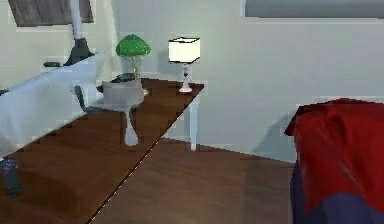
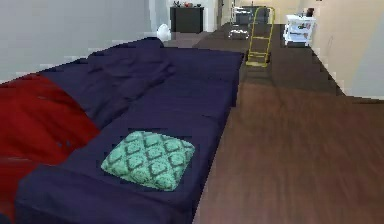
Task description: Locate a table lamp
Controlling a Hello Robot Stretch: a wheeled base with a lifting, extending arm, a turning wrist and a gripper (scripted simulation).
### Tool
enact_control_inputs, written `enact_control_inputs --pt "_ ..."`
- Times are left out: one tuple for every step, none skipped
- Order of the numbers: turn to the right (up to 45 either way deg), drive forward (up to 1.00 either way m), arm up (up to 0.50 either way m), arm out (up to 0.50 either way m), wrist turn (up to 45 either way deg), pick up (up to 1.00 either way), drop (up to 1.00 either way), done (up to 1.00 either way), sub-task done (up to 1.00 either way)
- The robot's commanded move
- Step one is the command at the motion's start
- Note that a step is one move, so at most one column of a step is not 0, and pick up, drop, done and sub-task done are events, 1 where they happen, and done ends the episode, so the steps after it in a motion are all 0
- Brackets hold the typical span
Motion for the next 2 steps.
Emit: enact_control_inputs --pt "0.0 0.1 0.0 0.0 0.0 0.0 0.0 0.0 0.0" --pt "0.0 0.0 0.0 0.0 0.0 0.0 0.0 1.0 0.0"
